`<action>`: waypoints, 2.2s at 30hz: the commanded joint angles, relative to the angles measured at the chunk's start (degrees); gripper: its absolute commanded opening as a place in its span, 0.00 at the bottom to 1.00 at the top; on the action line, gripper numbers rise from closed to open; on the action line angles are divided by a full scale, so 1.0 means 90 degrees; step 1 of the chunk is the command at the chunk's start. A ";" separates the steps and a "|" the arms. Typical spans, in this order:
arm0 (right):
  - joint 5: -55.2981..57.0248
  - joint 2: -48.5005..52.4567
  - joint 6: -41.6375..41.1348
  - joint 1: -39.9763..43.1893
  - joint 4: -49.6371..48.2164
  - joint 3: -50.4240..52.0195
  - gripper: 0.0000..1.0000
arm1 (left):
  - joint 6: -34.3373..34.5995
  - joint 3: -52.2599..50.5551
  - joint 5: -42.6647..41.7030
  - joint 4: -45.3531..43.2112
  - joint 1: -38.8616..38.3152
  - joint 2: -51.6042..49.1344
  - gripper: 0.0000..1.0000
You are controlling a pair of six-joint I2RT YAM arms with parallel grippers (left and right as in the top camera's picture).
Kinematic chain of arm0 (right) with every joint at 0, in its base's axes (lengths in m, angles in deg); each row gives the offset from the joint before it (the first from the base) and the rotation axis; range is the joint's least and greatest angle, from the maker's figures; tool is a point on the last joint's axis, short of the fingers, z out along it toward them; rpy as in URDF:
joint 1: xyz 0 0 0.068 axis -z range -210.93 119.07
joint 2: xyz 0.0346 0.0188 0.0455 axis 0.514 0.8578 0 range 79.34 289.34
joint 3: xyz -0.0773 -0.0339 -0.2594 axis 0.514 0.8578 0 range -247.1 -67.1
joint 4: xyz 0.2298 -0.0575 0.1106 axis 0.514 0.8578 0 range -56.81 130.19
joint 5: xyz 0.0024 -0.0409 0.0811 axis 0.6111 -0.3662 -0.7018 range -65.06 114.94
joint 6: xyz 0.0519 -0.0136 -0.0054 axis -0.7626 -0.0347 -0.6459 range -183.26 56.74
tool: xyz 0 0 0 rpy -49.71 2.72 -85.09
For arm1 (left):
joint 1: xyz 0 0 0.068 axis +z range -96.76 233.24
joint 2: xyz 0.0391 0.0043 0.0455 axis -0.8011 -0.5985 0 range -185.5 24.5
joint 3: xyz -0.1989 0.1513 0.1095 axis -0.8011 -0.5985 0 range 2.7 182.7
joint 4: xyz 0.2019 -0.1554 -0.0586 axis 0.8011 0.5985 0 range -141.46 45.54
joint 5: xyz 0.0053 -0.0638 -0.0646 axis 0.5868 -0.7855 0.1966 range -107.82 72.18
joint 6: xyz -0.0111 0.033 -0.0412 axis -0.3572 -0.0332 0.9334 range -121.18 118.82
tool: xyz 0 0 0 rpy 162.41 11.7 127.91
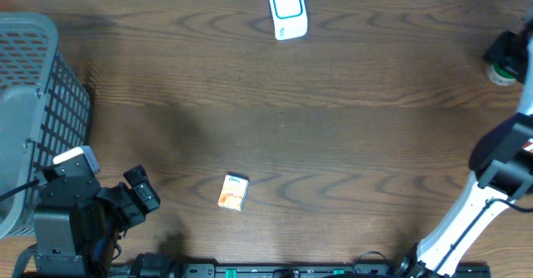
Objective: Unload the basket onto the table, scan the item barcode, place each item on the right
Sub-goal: 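Carry the jar right and place it at the table's right edge, then reach the right gripper down to the orange-and-white snack pack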
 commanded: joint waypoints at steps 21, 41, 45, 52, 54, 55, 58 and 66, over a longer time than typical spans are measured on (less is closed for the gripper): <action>-0.0236 0.0959 -0.0158 0.0712 0.0226 -0.0158 0.99 | -0.0080 -0.0010 0.0017 0.0019 0.0032 -0.0007 0.98; -0.2858 -0.2960 -0.0248 -0.2392 0.0886 -0.0058 0.99 | -0.0080 -0.0010 0.0017 0.0019 0.0032 -0.0007 0.98; -0.2866 -0.2475 0.1112 -0.4080 0.1571 0.0151 0.99 | -0.0080 -0.0010 0.0017 0.0019 0.0032 -0.0007 0.98; -0.2788 -0.1950 0.2948 -0.6436 0.1838 0.1171 0.99 | -0.0080 -0.0010 0.0017 0.0019 0.0032 -0.0007 0.98; -0.2769 -0.1945 0.2922 -0.6994 0.1511 0.1678 0.99 | -0.0080 -0.0010 0.0017 0.0022 0.0032 -0.0007 0.98; -0.2769 -0.1948 0.2841 -0.7215 0.1307 0.1936 0.99 | -0.0080 -0.0010 0.0017 0.0022 0.0032 -0.0007 0.98; -0.2548 -0.1948 0.2613 -0.7873 0.0605 0.2752 0.99 | -0.0080 -0.0010 0.0017 0.0019 0.0032 -0.0007 0.98; -0.0947 -0.1948 0.2057 -0.9435 -0.1197 0.4488 0.99 | -0.0080 -0.0010 0.0017 0.0019 0.0032 -0.0007 0.98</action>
